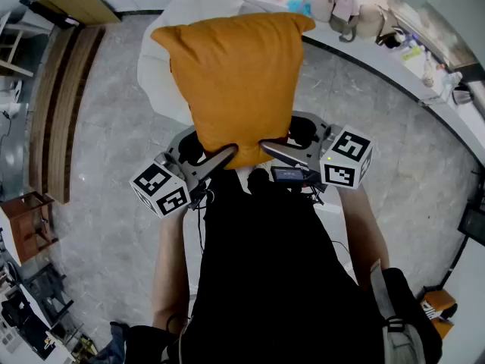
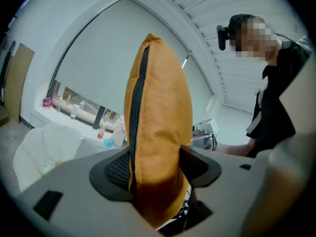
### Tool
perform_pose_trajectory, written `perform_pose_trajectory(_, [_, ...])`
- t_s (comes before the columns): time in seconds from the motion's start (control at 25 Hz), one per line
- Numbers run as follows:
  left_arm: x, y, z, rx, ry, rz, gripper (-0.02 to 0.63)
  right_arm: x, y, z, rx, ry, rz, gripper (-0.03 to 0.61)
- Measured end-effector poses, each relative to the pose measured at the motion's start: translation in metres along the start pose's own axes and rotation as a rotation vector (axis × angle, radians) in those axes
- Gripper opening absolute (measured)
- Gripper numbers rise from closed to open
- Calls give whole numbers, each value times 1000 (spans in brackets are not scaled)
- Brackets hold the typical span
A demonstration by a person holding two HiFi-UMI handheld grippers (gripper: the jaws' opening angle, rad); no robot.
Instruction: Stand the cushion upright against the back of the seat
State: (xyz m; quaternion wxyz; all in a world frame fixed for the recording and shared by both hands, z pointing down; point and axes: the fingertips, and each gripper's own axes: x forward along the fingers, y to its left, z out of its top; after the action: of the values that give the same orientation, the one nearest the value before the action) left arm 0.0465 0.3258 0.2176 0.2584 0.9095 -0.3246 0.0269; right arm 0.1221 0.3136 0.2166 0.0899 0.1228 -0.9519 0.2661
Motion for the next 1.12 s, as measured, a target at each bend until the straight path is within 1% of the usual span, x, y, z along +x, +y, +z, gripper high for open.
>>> perform_pose_trajectory(0.16, [-3,1,0,-26,-17,-9,299,2,1,3,16,-11,-4,295])
perform_pose_trajectory(0.72, [0,-1,-9,-15,19,-3,300,-1,-1,-8,14,15,-8,299])
perform_pose_trajectory(1.0, [3,-2,-17,1,64,16,305,-4,-4,-16,2,48,-18,301])
perform_pose_trajectory(1.12, [4,-2,-25,2,90,29,306,-4,-5,-26,15,67,-23,302])
